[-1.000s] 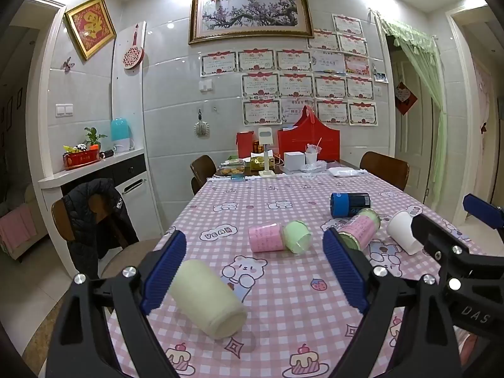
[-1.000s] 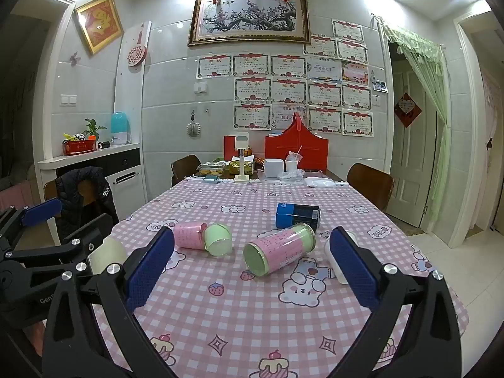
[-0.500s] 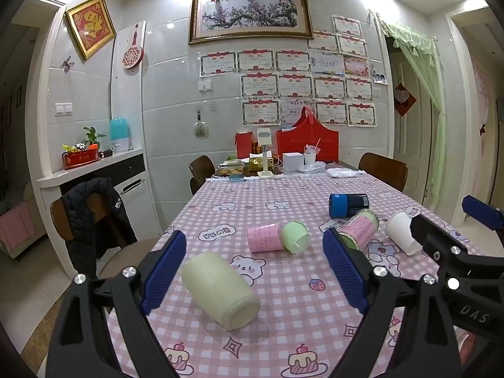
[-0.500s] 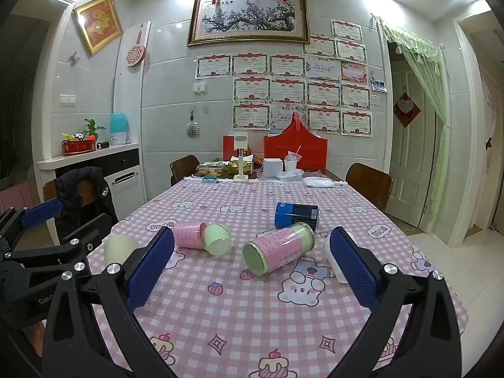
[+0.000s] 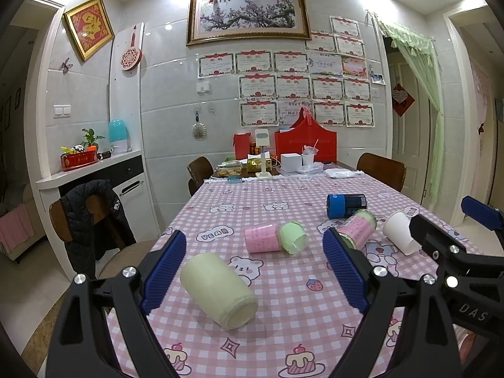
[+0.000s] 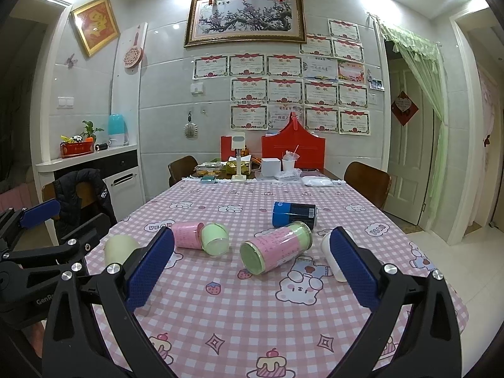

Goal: Flip cup upside down

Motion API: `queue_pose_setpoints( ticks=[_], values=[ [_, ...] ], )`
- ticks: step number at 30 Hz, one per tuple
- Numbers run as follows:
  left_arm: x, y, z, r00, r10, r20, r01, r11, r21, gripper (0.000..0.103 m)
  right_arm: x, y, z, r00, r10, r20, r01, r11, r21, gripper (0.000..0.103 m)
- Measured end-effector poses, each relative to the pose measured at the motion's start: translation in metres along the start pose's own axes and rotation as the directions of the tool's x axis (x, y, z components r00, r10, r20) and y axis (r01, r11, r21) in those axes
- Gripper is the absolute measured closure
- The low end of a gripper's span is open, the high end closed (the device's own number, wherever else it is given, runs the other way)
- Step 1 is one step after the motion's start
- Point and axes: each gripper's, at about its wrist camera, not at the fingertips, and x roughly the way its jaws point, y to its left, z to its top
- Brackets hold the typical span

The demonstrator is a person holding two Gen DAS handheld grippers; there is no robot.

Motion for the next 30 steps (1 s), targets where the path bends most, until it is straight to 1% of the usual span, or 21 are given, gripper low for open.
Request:
queue_pose_setpoints(
  ticks=[30],
  values=[
    [-0.0012,-0.0025,0.0022,1.000,0.001,0.002,-0.001,1.000,0.004,0.016,-0.0013,-0.0074,0.0009,1.000,-0.005,0.003,0.005,1.000,0.006,0.008]
  ],
)
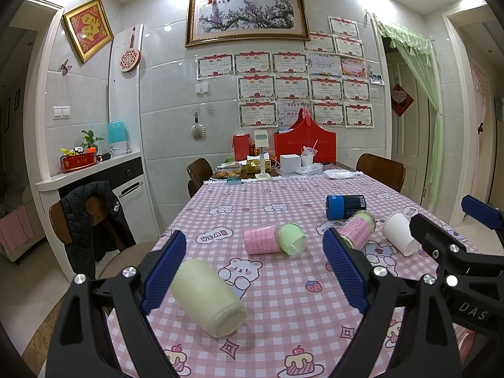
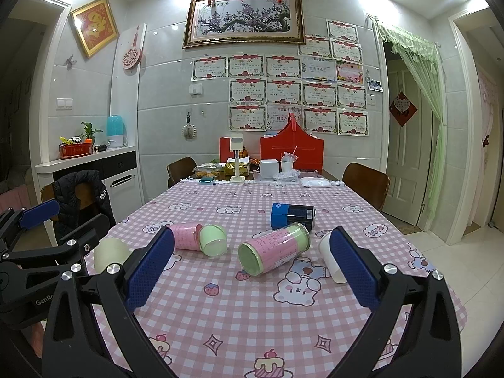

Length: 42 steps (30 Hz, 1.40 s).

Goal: Flip cup upside down

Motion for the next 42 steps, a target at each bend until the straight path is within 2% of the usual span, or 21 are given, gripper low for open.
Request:
queue_pose_setpoints(
  ticks=[31,42],
  values=[
    [0.003,-0.003,0.000,1.000,0.000,-0.006,0.000,1.000,0.004,0.016,0.001,-0.005,-0.002,1.000,0.003,-0.004,-0.003,1.000,0.006,0.008],
    [0.012,-0.004,-0.010,1.000,0.000,-0.016,0.001,1.000,0.007,0.016,0.004,-0.006,-0.006,1.000,0.003,-0.011,-0.002,1.000,0.009,0.008]
  ],
)
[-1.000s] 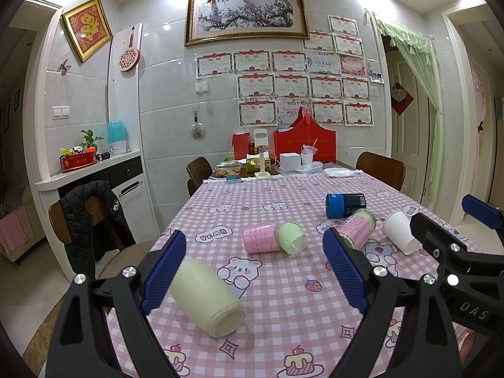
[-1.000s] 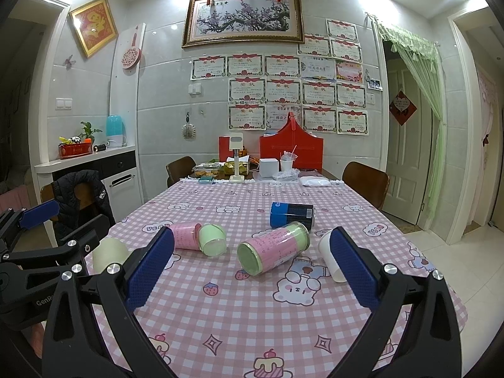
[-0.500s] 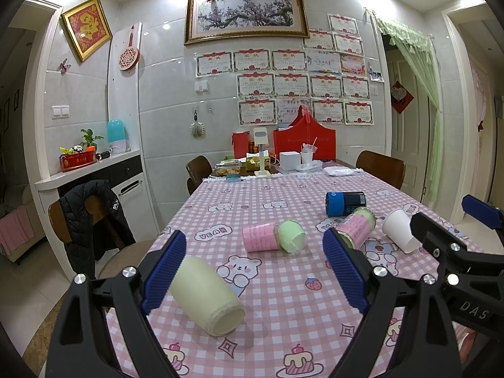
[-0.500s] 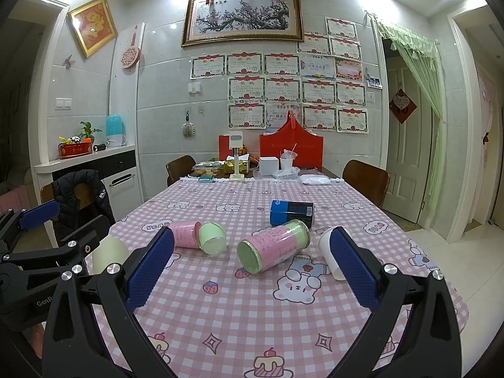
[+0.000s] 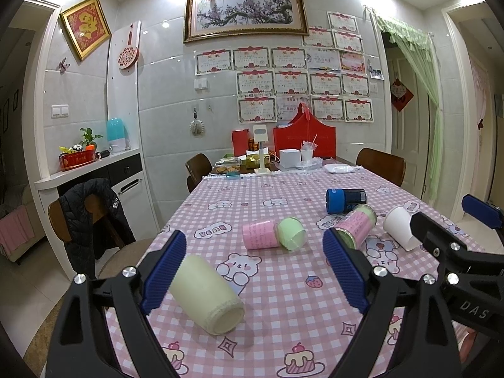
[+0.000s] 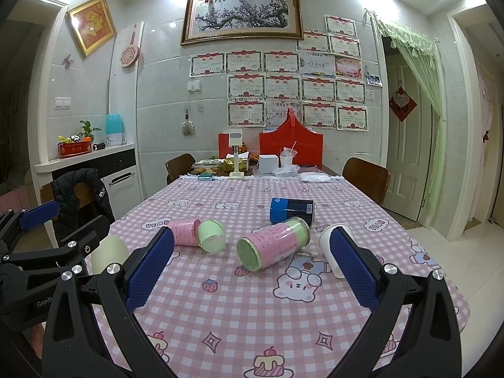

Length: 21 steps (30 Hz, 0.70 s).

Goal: Flip cup upside down

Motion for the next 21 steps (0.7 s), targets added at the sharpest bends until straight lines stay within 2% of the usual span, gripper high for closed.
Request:
queue_pose_setpoints(
  ticks=[21],
  values=[
    [0.032,-0.008,0.000,0.997,-0.009,-0.071,0.010,1.000,0.018,0.016,0.027,-0.003,-0.006,0.998,-0.009,-0.059,0.010,1.000,0.014,0.008]
  ],
)
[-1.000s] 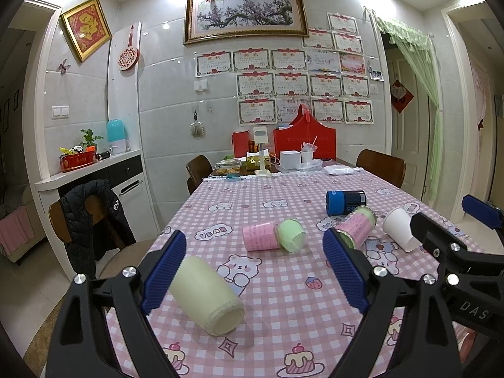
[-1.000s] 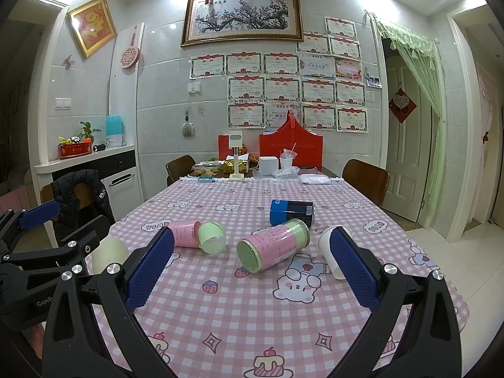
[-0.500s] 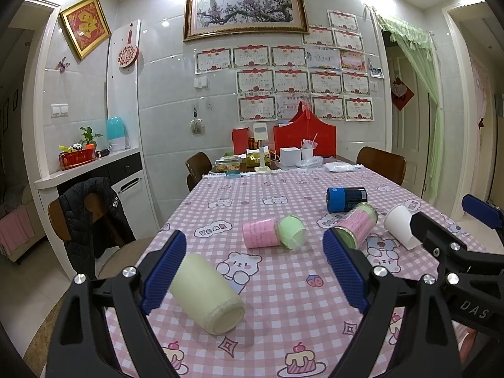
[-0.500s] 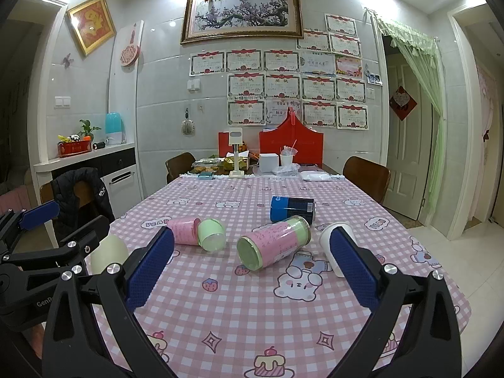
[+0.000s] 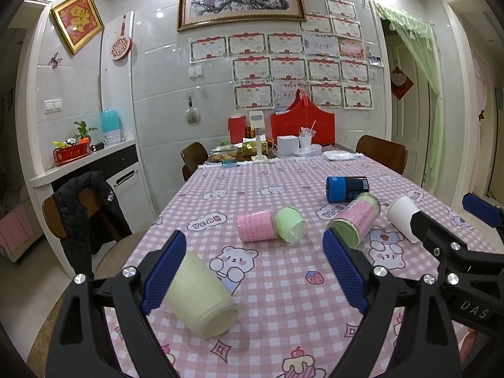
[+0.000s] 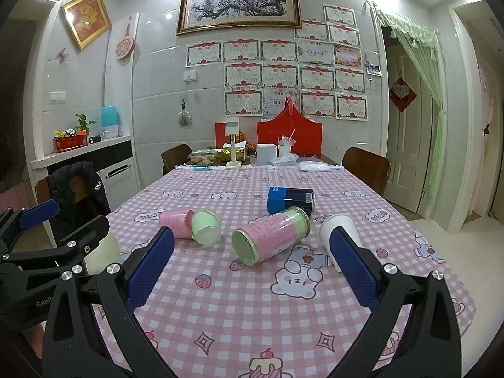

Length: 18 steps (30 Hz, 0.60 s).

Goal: Flip cup upside down

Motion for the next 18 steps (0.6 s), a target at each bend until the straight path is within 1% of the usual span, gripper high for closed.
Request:
queue_pose_setpoints(
  ticks=[6,11,14,16,18],
  values=[
    [0.018,-0.007,0.009,1.000,-0.003,-0.029,0.003,1.000,0.017,0.016,0.014,-0.009,0.005,1.000,0.001,-0.022,-0.001,1.000,0.012,0.008],
    [0.041,-0.012,0.017,0.995,-0.044,-0.089,0.046,0.999,0.017,0.016,0.029,-0.018,0.009,0.999,0.005,-0.049,-0.004,1.000,0.021,0.008],
    [0.060,-0.017,0.022,0.985,-0.094,-0.142,0.098,0.995,0.020,0.016,0.040,-0.025,0.010,0.997,0.001,-0.071,0.001,1.000,0.025,0.008],
    [0.075,-0.018,0.025,0.973,-0.134,-0.188,0.138,0.990,0.009,0.016,0.049,-0.032,0.009,0.996,-0.002,-0.086,0.005,0.999,0.032,0.008],
    [0.088,-0.021,0.027,0.962,-0.153,-0.225,0.157,0.988,0.003,0.016,0.058,-0.039,0.010,0.995,-0.008,-0.103,0.012,0.999,0.044,0.008]
  ],
)
